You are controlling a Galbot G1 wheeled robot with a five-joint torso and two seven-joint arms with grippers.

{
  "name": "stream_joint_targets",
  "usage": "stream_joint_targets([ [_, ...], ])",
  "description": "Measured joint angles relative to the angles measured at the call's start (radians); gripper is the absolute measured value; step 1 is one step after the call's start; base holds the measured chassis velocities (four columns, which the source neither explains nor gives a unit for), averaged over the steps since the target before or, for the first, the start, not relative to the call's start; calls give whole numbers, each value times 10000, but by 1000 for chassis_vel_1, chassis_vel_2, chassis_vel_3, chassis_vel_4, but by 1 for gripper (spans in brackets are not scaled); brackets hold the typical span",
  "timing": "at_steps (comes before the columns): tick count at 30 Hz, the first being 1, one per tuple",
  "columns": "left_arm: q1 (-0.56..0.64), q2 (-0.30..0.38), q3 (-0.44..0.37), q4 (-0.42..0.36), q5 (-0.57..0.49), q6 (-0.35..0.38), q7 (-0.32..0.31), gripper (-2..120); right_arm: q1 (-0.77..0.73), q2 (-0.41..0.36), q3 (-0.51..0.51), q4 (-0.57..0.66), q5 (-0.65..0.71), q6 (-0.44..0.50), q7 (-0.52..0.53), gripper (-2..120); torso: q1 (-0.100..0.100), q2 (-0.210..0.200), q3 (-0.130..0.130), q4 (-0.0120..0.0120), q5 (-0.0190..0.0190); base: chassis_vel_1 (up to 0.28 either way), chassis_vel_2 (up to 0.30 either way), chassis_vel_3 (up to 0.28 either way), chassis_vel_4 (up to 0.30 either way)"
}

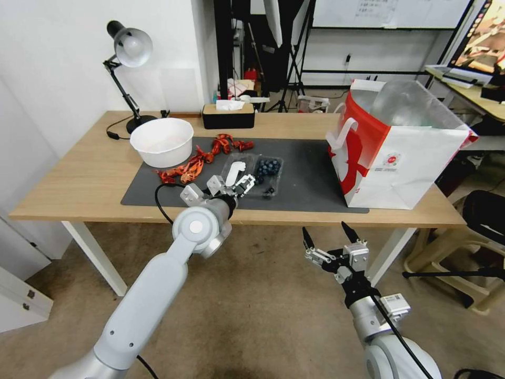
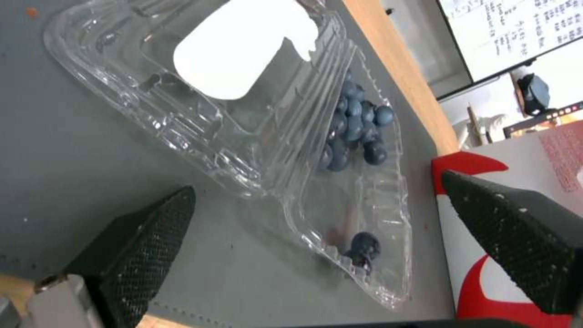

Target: Close the takeout container lid, then place the container into the takeout bag.

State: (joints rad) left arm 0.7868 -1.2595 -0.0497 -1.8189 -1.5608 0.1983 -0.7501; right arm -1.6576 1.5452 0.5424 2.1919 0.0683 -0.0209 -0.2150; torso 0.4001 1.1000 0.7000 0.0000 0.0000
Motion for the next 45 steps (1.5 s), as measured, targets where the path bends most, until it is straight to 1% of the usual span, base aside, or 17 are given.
stream_joint_targets([
  [12, -164, -39, 27, 190, 111, -157, 9, 100, -19, 83, -23, -59, -90, 43, -19, 100, 0, 0, 0, 0, 0, 0, 0, 0, 0],
  [17, -208, -70, 38, 243, 109, -440, 115, 100, -42, 107, -31, -59, -147, 56, -34, 100, 0, 0, 0, 0, -1, 0, 0, 0, 0],
  [20, -133, -57, -6, 192, 97, -736, 797, 100, -132, 165, -39, -46, -245, 99, -49, 100, -1, 1, 1, 0, 0, 0, 0, 0, 0],
  [21, -133, -57, -6, 192, 97, -736, 797, 100, -132, 165, -39, -46, -245, 99, -49, 100, -1, 1, 1, 0, 0, 0, 0, 0, 0],
  [24, 9, -37, -37, 56, 209, -879, 1525, 100, -213, 199, -45, 36, -298, 117, -59, 100, 0, 1, 0, 0, 0, 0, 0, 0, 0],
  [25, 9, -37, -37, 56, 209, -879, 1525, 100, -213, 199, -45, 36, -298, 117, -59, 100, 0, 1, 0, 0, 0, 0, 0, 0, 0],
  [28, 180, 20, 71, -6, 908, -980, 2422, 100, -308, 219, -46, 112, -351, 135, -68, 100, -1, 2, 0, 0, 0, 0, 0, 0, 0],
  [29, 180, 20, 71, -6, 908, -980, 2422, 100, -308, 219, -46, 112, -351, 135, -68, 100, -1, 2, 0, 0, 0, 0, 0, 0, 0],
  [31, 258, 79, 200, 45, 1673, -1106, 3051, 100, -360, 238, -45, 165, -380, 161, -71, 100, -1, 1, 0, 0, 0, 0, 0, 0, 0],
  [32, 258, 79, 200, 45, 1673, -1106, 3051, 100, -360, 238, -45, 165, -380, 161, -71, 100, -1, 1, 0, 0, 0, 0, 0, 0, 0],
  [35, 353, 229, 457, 155, 2664, -1345, 4130, 100, -439, 269, -45, 221, -435, 206, -77, 100, -1, 1, 0, 0, -1, 0, 0, 0, 0],
  [36, 353, 229, 457, 155, 2664, -1345, 4130, 100, -439, 269, -45, 221, -435, 206, -77, 100, -1, 1, 0, 0, -1, 0, 0, 0, 0],
  [39, 408, 368, 634, 312, 3551, -1467, 5341, 100, -509, 307, -51, 263, -504, 262, -80, 100, -1, 2, 0, 0, 0, 0, 0, 0, 0],
  [40, 408, 368, 634, 312, 3551, -1467, 5341, 100, -509, 307, -51, 263, -504, 262, -80, 100, -1, 2, 0, 0, 0, 0, 0, 0, 0],
  [42, 408, 434, 738, 459, 4137, -1557, 5944, 100, -558, 322, -54, 316, -539, 294, -81, 100, -1, 1, 0, 0, -1, 0, 0, 0, 0],
  [43, 406, 445, 773, 500, 4293, -1584, 6099, 100, -587, 325, -54, 338, -551, 312, -81, 100, 0, 1, 0, 0, 0, 0, 0, 0, 0],
  [45, 402, 446, 794, 511, 4377, -1595, 6169, 100, -622, 325, -52, 366, -560, 326, -81, 100, 0, 1, 0, 0, 0, 0, 0, 0, 0],
])
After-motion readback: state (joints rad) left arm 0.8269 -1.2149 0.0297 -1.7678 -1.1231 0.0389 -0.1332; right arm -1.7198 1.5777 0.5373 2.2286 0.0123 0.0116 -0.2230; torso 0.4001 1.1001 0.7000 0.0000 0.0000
